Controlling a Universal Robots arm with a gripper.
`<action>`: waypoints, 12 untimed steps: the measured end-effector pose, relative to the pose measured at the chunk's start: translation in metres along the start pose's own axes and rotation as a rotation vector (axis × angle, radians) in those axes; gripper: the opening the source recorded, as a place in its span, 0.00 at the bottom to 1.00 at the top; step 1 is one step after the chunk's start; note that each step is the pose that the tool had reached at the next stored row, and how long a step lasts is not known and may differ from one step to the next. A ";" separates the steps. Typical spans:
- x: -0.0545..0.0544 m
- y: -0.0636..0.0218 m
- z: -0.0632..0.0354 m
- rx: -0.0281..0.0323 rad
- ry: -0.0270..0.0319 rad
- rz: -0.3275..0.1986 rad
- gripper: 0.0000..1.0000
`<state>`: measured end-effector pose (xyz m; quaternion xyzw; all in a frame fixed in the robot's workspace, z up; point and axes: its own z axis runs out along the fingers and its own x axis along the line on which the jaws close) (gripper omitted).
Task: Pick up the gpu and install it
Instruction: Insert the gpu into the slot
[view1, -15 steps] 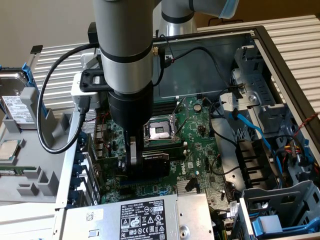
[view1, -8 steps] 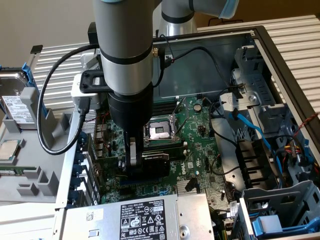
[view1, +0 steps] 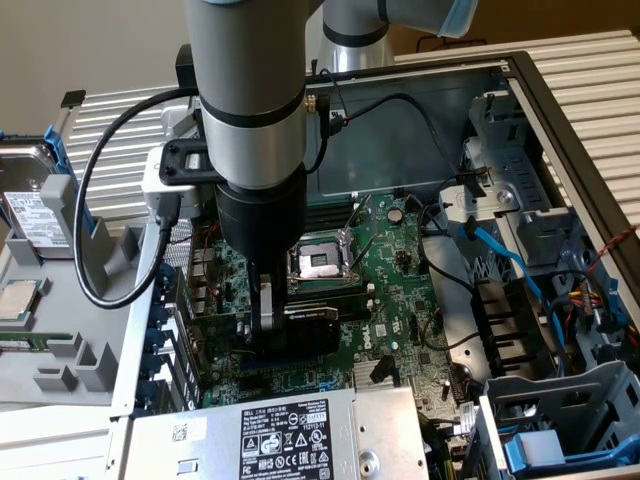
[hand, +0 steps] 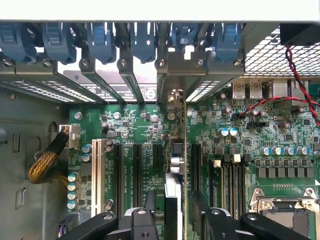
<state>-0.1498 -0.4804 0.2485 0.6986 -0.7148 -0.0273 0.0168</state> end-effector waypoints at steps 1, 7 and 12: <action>0.000 0.0000 0.0000 0.0000 0.0001 0.000 0.41; 0.000 0.0001 -0.0020 0.0000 0.0001 0.000 0.41; 0.000 0.0010 -0.0155 0.0003 -0.0003 0.000 0.41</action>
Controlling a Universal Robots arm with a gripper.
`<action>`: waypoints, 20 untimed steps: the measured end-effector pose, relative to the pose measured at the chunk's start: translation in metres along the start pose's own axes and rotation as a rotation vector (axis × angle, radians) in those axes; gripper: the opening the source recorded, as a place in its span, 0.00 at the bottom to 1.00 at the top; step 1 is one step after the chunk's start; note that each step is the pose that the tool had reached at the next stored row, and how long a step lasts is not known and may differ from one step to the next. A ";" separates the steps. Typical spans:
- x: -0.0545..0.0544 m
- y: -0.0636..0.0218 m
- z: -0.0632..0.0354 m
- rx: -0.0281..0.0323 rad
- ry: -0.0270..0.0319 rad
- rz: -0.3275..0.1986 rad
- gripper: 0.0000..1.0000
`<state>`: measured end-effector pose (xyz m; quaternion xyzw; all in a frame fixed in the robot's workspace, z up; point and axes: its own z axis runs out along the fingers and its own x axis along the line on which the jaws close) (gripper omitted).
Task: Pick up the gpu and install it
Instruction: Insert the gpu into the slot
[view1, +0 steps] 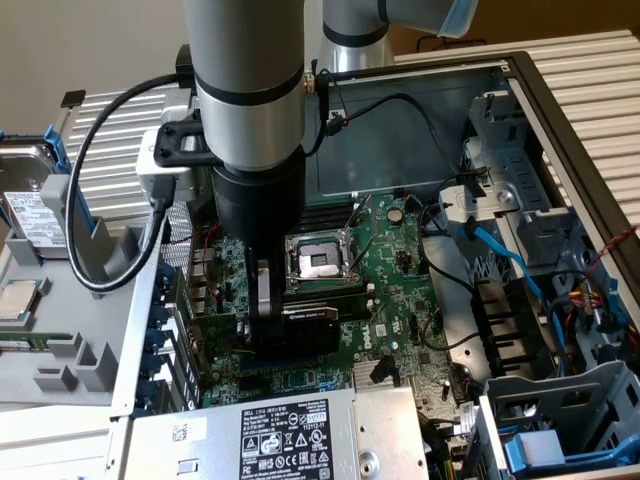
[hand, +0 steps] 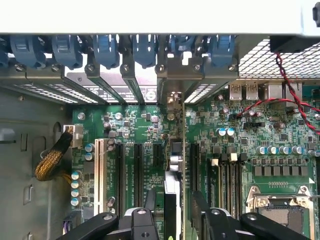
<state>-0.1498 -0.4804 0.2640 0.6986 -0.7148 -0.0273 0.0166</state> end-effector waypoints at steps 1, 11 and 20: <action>0.000 0.0003 -0.0040 0.0001 -0.0002 0.000 0.41; -0.001 0.0023 -0.0381 0.0012 -0.0024 0.000 0.41; -0.001 0.0024 -0.0382 0.0026 -0.0030 0.000 0.41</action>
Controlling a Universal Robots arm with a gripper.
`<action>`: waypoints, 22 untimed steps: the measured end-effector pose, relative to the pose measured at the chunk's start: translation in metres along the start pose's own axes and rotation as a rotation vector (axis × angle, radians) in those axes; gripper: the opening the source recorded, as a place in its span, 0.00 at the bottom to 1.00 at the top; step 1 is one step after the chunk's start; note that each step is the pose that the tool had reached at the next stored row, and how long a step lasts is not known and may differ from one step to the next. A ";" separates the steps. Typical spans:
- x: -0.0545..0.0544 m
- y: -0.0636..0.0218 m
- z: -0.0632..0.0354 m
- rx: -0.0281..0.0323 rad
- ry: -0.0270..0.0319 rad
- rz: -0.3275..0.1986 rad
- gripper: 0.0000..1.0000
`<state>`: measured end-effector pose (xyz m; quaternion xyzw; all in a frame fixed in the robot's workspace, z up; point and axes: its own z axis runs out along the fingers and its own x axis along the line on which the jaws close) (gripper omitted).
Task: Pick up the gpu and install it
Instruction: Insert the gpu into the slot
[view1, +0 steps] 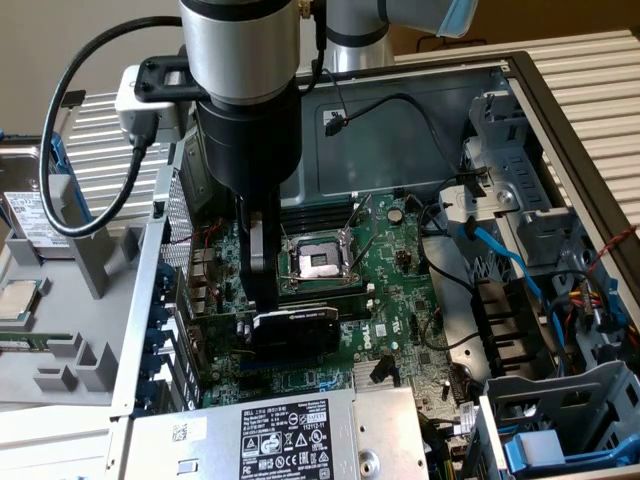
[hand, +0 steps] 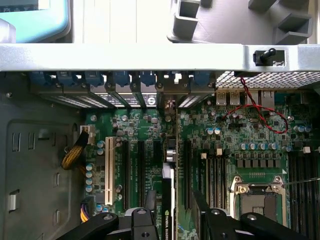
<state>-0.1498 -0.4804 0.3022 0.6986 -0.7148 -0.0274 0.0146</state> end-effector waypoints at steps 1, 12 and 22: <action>0.000 0.0000 0.0000 0.0000 0.0000 0.000 0.41; 0.000 0.0000 0.0000 0.0000 0.0000 0.000 0.15; 0.000 0.0030 0.0005 0.0017 0.0003 0.000 0.11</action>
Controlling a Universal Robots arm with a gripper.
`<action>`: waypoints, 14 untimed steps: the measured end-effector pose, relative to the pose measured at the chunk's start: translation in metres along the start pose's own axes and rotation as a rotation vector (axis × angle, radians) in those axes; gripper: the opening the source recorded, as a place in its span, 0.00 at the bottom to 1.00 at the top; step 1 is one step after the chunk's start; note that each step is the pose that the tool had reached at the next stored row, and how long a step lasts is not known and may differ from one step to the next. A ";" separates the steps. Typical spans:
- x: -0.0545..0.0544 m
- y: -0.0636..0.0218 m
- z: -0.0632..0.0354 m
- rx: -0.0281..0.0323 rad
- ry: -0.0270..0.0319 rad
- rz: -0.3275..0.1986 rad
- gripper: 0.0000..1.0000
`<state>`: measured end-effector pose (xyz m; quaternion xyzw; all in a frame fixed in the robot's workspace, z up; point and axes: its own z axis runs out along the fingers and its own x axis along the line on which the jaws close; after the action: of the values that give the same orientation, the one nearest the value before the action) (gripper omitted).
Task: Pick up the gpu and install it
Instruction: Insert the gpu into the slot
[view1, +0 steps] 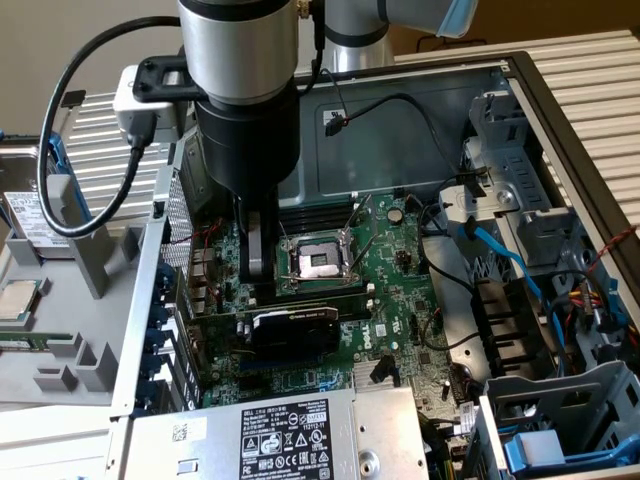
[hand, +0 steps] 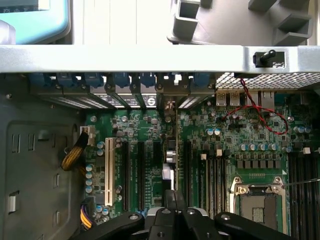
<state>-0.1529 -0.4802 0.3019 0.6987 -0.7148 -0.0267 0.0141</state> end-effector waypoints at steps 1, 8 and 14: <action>0.000 0.0019 0.0005 0.0028 -0.0002 0.000 0.11; -0.001 0.0026 0.0081 0.0041 -0.0002 0.000 0.11; -0.002 0.0025 0.0097 0.0042 -0.0003 0.000 0.11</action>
<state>-0.1559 -0.4775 0.2924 0.6987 -0.7149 -0.0253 0.0126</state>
